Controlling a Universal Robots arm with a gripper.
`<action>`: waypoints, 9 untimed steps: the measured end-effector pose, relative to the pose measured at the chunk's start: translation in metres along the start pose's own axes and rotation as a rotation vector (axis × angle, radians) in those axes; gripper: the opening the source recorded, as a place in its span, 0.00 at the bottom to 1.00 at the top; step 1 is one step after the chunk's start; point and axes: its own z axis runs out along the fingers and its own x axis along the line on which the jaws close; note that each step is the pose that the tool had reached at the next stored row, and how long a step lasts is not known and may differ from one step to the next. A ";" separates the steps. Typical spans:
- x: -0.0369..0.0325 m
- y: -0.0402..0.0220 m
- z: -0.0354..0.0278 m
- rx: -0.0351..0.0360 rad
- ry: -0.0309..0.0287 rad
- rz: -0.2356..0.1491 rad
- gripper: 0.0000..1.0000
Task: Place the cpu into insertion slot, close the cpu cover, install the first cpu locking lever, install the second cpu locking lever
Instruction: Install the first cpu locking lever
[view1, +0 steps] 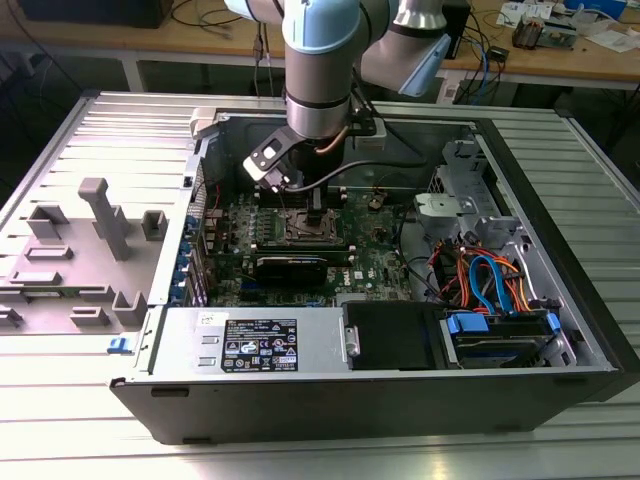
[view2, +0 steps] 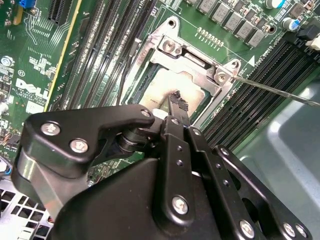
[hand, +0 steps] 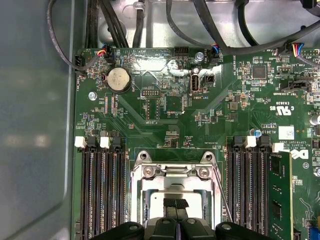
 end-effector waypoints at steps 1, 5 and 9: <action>0.0000 0.0001 0.0000 0.0000 0.0000 0.000 0.11; 0.0001 0.0002 -0.0026 0.0000 0.0000 0.000 0.11; 0.0002 0.0006 -0.0133 0.0011 0.0000 0.000 0.11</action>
